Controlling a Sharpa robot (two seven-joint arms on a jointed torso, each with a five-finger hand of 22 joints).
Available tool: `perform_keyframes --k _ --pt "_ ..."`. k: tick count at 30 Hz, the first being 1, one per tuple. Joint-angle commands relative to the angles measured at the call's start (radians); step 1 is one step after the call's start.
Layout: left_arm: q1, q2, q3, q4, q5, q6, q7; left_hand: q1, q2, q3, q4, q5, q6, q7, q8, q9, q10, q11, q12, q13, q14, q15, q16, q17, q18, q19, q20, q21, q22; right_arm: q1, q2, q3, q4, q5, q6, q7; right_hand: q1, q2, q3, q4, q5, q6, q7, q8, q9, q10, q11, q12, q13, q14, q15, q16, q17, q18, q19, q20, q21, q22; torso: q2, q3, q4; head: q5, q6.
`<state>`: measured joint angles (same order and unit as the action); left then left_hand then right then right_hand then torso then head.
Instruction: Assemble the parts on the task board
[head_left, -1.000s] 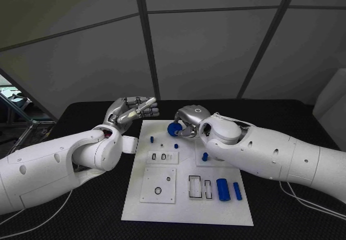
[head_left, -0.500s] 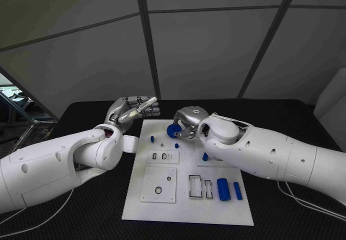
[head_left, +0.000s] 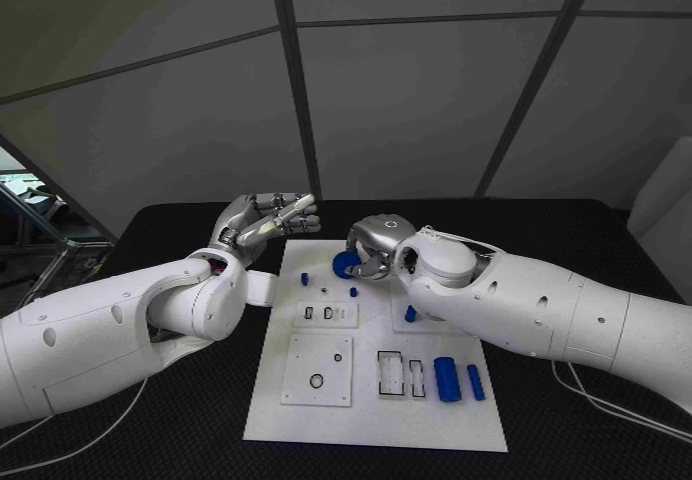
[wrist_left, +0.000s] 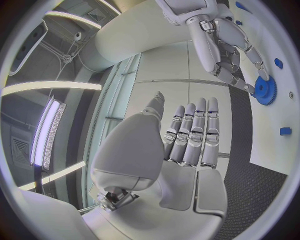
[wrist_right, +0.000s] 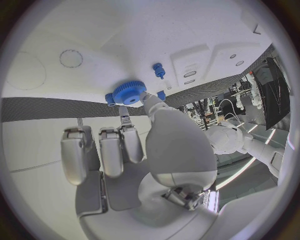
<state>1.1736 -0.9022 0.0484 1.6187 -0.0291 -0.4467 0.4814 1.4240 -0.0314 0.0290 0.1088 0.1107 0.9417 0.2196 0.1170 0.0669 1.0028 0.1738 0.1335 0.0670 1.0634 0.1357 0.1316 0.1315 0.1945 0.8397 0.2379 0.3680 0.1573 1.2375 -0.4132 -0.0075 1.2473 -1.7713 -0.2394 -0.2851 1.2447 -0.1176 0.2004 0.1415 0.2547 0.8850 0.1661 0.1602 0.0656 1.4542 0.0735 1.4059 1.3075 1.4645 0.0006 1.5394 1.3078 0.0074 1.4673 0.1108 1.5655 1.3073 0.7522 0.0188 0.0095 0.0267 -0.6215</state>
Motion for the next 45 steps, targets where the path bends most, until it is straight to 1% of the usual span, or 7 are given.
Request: perform_keyframes --k 1,6,9,22,36,40,45 --pt "0.002 0.001 0.001 0.001 -0.005 0.011 0.002 -0.001 0.007 0.0 -0.007 -0.006 0.002 0.005 -0.003 -0.001 0.003 0.002 -0.004 -0.001 0.001 -0.002 -0.005 0.001 -0.011 0.0 0.007 -0.003 -0.001 0.002 0.001 0.0 -0.003 0.014 0.02 0.015 -0.021 -0.003 -0.01 0.015 -0.02 -0.019 0.007 -0.015 0.0 -0.003 0.013 -0.006 0.105 0.093 0.012 0.006 0.202 -0.007 0.103 0.01 0.005 0.263 0.0 0.0005 0.0005 0.0 0.001" --pt "0.002 0.0 0.001 0.0 -0.005 0.01 0.001 -0.004 0.007 -0.003 -0.008 -0.006 -0.001 0.007 -0.006 -0.001 0.0 0.003 -0.006 -0.001 0.001 -0.002 -0.007 0.001 -0.012 0.0 0.007 -0.003 -0.002 0.002 0.0 0.0 -0.004 0.031 0.039 0.019 -0.056 0.006 -0.019 0.046 -0.009 -0.012 0.009 -0.016 0.004 -0.001 0.016 -0.002 0.109 0.094 0.016 0.008 0.206 -0.007 0.103 0.016 0.005 0.263 0.0 0.0 0.0005 0.0 -0.001" --pt "0.002 0.0 0.001 0.0 -0.005 0.01 0.001 -0.004 0.007 -0.003 -0.008 -0.006 -0.001 0.007 -0.006 -0.001 0.0 0.003 -0.006 -0.001 0.001 -0.002 -0.007 0.001 -0.012 0.0 0.007 -0.003 -0.002 0.002 -0.001 0.0 -0.004 0.043 0.048 0.022 -0.086 0.021 -0.022 0.071 0.024 -0.002 0.007 -0.014 0.006 0.002 0.015 0.001 0.113 0.095 0.016 0.01 0.209 -0.007 0.103 0.017 0.005 0.263 0.0 -0.0001 0.0005 0.001 -0.001" --pt "0.002 -0.002 0.001 0.001 -0.005 0.008 -0.001 -0.005 0.008 -0.003 -0.009 -0.006 -0.003 0.008 -0.008 -0.002 -0.003 0.004 -0.009 -0.002 0.001 -0.001 -0.008 0.002 -0.012 0.0 0.007 -0.003 -0.002 0.002 -0.006 0.0 -0.017 0.083 0.094 0.019 -0.128 0.04 -0.024 0.102 0.06 0.0 0.007 -0.022 0.005 0.007 0.015 0.01 0.121 0.095 0.015 0.011 0.214 -0.007 0.103 0.017 0.005 0.263 0.0 0.0001 -0.0003 0.0 0.0" --pt "0.002 -0.006 0.001 0.0 -0.005 0.007 0.0 -0.005 0.008 -0.003 -0.01 -0.006 -0.003 0.008 -0.009 -0.002 -0.003 0.004 -0.009 -0.002 0.002 -0.001 -0.008 0.002 -0.012 0.0 0.007 -0.003 -0.002 0.002 -0.044 0.0 0.001 0.094 0.06 0.01 -0.129 0.044 -0.021 0.104 0.072 0.001 0.007 -0.023 0.005 0.013 0.015 0.019 0.13 0.096 0.016 0.012 0.216 -0.007 0.103 0.017 0.005 0.263 0.0 0.0015 -0.0033 -0.004 0.001" --pt "0.002 -0.007 0.001 0.0 -0.005 0.006 0.001 -0.005 0.008 -0.004 -0.01 -0.006 -0.004 0.009 -0.009 -0.002 -0.004 0.005 -0.01 -0.002 0.002 -0.001 -0.009 0.002 -0.012 0.0 0.007 -0.004 -0.002 0.002 -0.063 0.0 0.02 0.1 -0.006 0.014 -0.125 0.043 -0.019 0.101 0.076 0.005 0.006 -0.022 0.006 0.016 0.014 0.023 0.133 0.097 0.015 0.014 0.219 -0.007 0.103 0.017 0.005 0.263 0.0 0.0004 -0.0014 -0.009 0.002" --pt "0.002 -0.01 0.001 0.002 -0.005 0.006 0.001 -0.005 0.008 -0.004 -0.01 -0.006 -0.004 0.009 -0.009 -0.002 -0.004 0.005 -0.01 -0.002 0.002 -0.001 -0.009 0.002 -0.012 0.0 0.007 -0.004 -0.002 0.002 -0.14 0.001 0.083 0.161 -0.181 0.071 -0.092 0.036 -0.006 0.078 0.091 0.027 0.001 -0.015 0.009 0.014 0.009 0.019 0.13 0.094 0.011 0.009 0.208 -0.007 0.103 0.014 0.005 0.263 -0.001 0.0004 -0.0012 -0.012 0.005"
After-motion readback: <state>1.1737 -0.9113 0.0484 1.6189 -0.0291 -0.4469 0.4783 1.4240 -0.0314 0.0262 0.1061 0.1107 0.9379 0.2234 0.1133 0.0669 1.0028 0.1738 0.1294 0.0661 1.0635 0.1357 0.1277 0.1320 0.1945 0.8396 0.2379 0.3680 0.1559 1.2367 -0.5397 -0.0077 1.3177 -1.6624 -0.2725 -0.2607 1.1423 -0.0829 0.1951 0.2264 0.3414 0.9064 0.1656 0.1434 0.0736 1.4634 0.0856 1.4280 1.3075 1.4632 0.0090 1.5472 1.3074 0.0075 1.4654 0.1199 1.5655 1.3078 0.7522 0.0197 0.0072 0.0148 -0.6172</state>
